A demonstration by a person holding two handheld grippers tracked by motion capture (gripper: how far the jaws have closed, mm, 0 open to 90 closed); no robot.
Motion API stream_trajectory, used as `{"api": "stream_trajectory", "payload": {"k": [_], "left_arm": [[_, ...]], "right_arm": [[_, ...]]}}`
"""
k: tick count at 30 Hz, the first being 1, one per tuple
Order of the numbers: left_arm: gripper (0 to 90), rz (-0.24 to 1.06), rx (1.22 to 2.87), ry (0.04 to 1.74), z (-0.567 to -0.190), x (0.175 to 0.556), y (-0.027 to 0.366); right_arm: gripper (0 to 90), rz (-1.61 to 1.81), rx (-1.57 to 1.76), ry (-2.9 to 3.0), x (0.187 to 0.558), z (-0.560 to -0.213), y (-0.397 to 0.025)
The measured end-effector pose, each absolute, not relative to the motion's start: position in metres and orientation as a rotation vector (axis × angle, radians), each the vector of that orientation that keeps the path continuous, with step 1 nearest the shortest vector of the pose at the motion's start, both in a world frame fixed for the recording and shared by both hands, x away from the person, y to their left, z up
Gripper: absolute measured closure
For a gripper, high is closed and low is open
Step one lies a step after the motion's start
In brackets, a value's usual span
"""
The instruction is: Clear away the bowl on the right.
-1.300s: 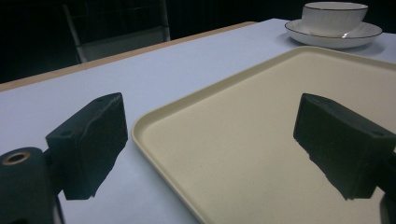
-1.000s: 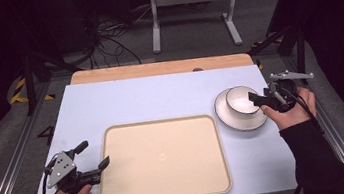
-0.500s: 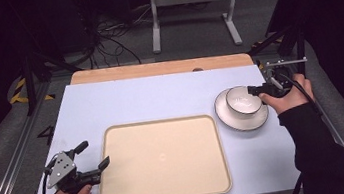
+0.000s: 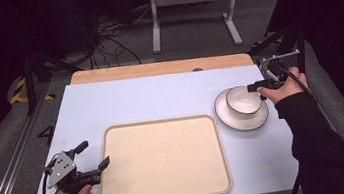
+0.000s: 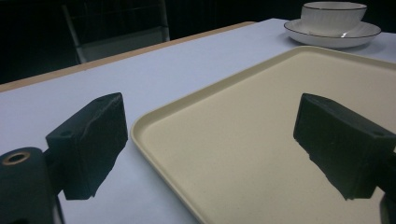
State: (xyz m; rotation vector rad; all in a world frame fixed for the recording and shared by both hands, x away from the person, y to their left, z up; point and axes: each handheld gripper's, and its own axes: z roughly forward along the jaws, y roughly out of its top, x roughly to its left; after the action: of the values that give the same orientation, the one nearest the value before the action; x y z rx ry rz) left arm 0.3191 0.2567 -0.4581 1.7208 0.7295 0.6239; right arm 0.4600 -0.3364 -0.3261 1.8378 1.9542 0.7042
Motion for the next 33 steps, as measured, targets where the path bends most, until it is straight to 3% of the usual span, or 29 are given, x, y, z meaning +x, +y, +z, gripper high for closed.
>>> {"api": "stream_trajectory", "payload": {"k": [8, 18, 33], "left_arm": [[10.9, 0.623, 1.721, 0.728, -0.458, 0.319, 0.257], [10.9, 0.624, 1.720, 0.728, -0.458, 0.319, 0.256], [10.9, 0.622, 1.718, 0.730, -0.458, 0.319, 0.257]], "right_arm": [[43.0, 0.613, 1.903, 1.979, 0.474, -0.337, -0.342], [51.8, 0.498, 2.003, 2.029, 0.487, -0.341, -0.349], [57.8, 0.359, 2.102, 2.127, 0.505, -0.356, -0.355]]}}
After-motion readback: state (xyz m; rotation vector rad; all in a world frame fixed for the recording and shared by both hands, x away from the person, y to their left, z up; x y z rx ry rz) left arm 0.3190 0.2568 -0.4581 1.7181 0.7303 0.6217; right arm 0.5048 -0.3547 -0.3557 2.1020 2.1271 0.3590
